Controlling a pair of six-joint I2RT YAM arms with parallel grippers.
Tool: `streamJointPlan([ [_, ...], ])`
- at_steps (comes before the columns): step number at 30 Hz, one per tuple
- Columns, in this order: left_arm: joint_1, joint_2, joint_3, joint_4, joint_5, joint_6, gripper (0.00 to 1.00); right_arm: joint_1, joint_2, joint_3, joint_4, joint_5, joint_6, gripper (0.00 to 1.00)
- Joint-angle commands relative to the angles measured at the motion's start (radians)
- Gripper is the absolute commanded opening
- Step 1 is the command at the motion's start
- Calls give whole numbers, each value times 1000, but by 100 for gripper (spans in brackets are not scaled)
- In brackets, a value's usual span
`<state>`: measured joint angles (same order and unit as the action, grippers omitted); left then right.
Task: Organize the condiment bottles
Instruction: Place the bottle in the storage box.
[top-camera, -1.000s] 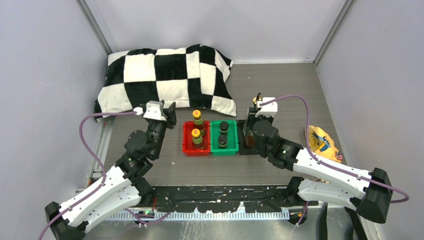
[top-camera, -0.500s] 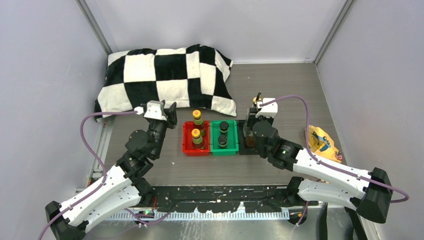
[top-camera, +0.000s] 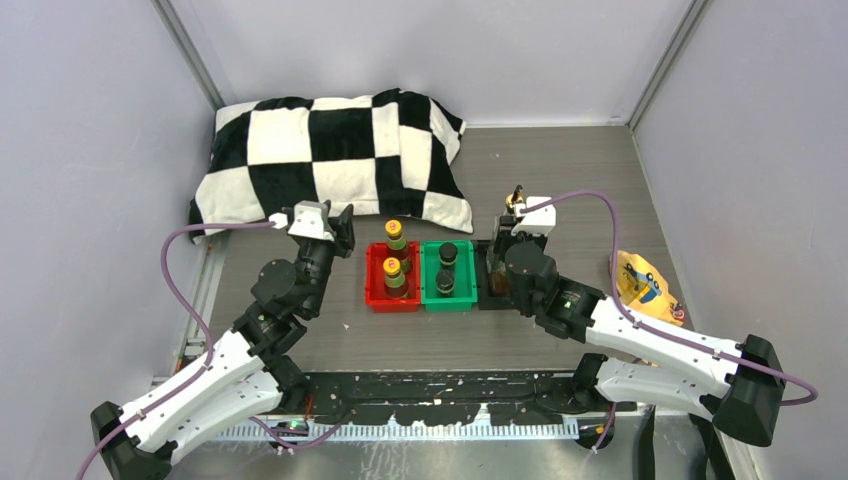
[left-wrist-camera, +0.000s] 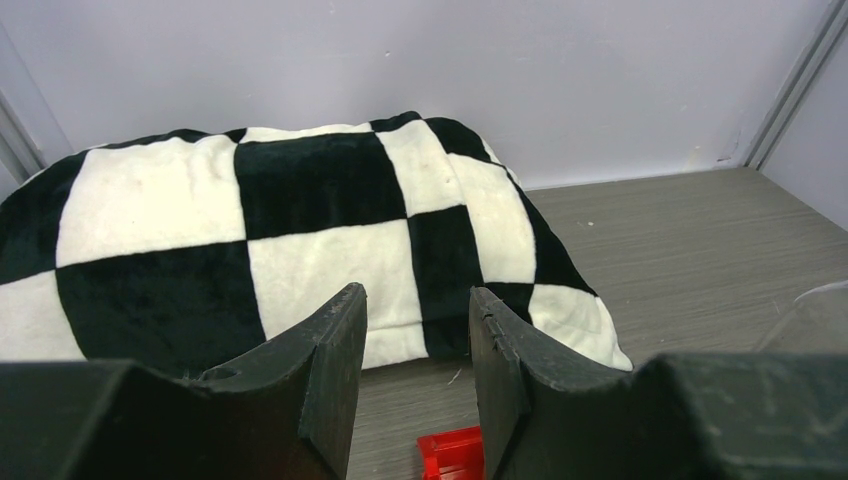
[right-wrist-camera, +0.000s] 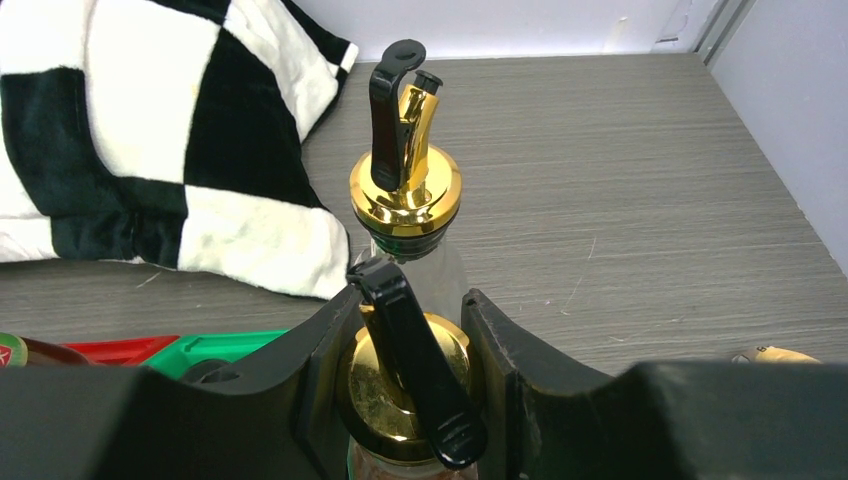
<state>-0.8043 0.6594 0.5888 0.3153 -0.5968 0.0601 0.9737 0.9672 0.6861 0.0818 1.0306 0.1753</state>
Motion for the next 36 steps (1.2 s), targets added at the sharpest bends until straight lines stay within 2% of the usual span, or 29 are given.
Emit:
streamJointPlan([
  [1,-4,1,26,16,12,-6,44,8,-9,14,104,38,27,16],
  [9,-4,-1,24,16,12,-8,44,10,-5,-1,108,41,41,17],
  [15,-4,-3,22,16,12,-9,44,16,-9,-9,106,54,46,32],
  [36,-4,6,23,16,13,-14,44,23,-15,10,93,34,20,62],
])
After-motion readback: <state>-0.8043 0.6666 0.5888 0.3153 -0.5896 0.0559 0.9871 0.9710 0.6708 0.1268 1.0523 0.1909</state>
